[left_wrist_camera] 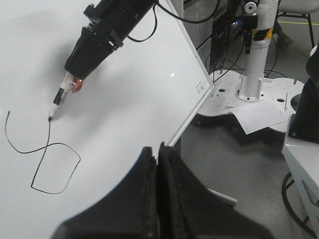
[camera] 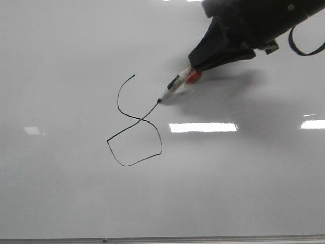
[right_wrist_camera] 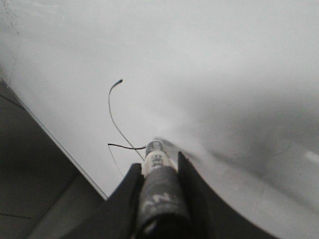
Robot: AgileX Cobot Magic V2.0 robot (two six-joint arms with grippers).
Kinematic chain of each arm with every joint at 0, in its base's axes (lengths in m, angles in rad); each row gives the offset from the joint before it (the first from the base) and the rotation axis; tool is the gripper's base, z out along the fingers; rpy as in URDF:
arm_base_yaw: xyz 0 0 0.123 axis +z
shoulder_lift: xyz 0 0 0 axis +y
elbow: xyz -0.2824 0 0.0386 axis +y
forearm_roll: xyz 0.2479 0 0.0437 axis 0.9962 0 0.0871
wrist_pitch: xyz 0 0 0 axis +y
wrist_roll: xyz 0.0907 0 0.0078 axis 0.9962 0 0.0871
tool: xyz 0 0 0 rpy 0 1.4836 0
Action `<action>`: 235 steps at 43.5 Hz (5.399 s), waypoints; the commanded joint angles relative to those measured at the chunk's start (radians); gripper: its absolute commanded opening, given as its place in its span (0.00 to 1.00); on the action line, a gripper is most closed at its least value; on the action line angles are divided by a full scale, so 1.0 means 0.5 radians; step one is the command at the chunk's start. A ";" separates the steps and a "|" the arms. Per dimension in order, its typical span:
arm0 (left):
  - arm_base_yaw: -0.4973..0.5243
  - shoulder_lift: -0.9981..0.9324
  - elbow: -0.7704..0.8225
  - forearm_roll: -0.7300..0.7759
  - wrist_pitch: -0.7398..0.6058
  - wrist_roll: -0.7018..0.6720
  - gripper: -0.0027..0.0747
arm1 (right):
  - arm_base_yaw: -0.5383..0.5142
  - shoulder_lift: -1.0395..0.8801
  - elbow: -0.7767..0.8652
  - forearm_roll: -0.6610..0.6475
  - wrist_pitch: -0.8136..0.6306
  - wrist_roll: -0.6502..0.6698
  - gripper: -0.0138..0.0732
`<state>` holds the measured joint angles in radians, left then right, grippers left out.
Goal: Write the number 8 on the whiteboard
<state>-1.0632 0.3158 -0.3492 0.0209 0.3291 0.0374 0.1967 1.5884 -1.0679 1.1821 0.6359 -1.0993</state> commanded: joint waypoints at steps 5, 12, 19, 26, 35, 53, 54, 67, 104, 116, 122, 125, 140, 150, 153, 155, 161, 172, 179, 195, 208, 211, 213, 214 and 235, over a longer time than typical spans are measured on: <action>-0.004 0.011 -0.059 -0.015 -0.166 -0.018 0.01 | -0.035 -0.149 -0.097 0.054 -0.074 -0.029 0.09; -0.004 0.011 -0.059 -0.015 -0.166 -0.018 0.01 | 0.023 -0.139 -0.197 0.084 -0.086 -0.029 0.09; -0.004 0.011 -0.059 -0.015 -0.166 -0.018 0.01 | 0.114 -0.018 -0.297 0.099 -0.047 -0.027 0.09; -0.004 0.011 -0.059 -0.015 -0.166 -0.018 0.01 | 0.286 0.110 -0.345 0.099 -0.046 -0.027 0.09; -0.004 0.011 -0.059 -0.015 -0.166 -0.018 0.01 | 0.375 -0.014 -0.346 0.227 0.229 -0.246 0.09; -0.004 0.117 -0.359 -0.042 0.215 -0.018 0.01 | 0.532 -0.502 -0.346 -0.443 0.609 -0.368 0.09; -0.004 0.142 -0.398 -0.025 0.270 -0.014 0.02 | 0.559 -0.519 -0.346 -0.480 0.616 -0.368 0.09; -0.004 0.653 -0.721 0.053 0.592 0.125 0.57 | 1.024 -0.604 -0.346 -0.691 0.641 -0.363 0.09; -0.155 0.872 -0.721 0.103 0.439 0.167 0.17 | 1.236 -0.602 -0.346 -0.720 0.619 -0.363 0.09; -0.155 0.872 -0.721 0.111 0.431 0.167 0.01 | 1.236 -0.602 -0.346 -0.694 0.635 -0.362 0.19; -0.155 0.872 -0.721 0.111 0.431 0.167 0.01 | 1.236 -0.604 -0.346 -0.684 0.572 -0.358 0.55; -0.151 0.872 -0.721 0.111 0.436 0.159 0.01 | 1.236 -0.614 -0.346 -0.655 0.540 -0.358 0.74; 0.188 0.976 -0.721 0.244 0.519 -0.437 0.01 | 0.979 -0.889 -0.335 -0.682 0.362 -0.125 0.82; 0.849 1.081 -0.721 0.358 0.644 -0.592 0.01 | 0.559 -1.349 0.033 -0.817 0.287 0.130 0.63; 1.067 1.115 -0.721 0.395 0.644 -0.592 0.01 | 0.409 -1.545 0.250 -0.823 0.205 0.191 0.60; 1.199 1.140 -0.721 0.414 0.644 -0.592 0.01 | 0.317 -1.690 0.393 -0.823 0.146 0.246 0.58; 1.544 1.247 -0.721 0.425 0.601 -0.588 0.01 | 0.080 -2.113 0.809 -0.823 0.021 0.518 0.46; 1.817 1.489 -0.721 0.432 0.401 -0.574 0.01 | -0.128 -2.719 1.303 -0.823 -0.108 0.854 0.10; 1.825 1.712 -0.721 0.477 0.253 -0.574 0.01 | -0.128 -2.817 1.393 -0.830 -0.098 0.854 0.08; 1.827 2.256 -1.000 0.455 0.120 -0.666 0.01 | -0.128 -2.817 1.417 -0.834 -0.091 0.854 0.08; 1.847 2.397 -1.098 0.455 0.137 -0.785 0.03 | -0.128 -2.817 1.432 -0.834 -0.086 0.854 0.08; 1.847 2.397 -1.098 0.455 0.137 -0.785 0.10 | -0.128 -2.817 1.434 -0.834 -0.086 0.854 0.08; 1.847 2.397 -1.098 0.455 0.137 -0.785 0.16 | -0.128 -2.817 1.434 -0.834 -0.090 0.854 0.08; 1.847 2.397 -1.098 0.455 0.137 -0.785 0.19 | -0.128 -2.817 1.434 -0.834 -0.090 0.854 0.08; 1.817 2.323 -1.088 0.480 0.151 -0.781 0.67 | -0.128 -2.817 1.434 -0.834 -0.100 0.854 0.08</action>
<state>-0.1396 1.5427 -0.8668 0.2454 0.4455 -0.3447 0.1385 0.1716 -0.3240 0.7376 0.6521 -0.6688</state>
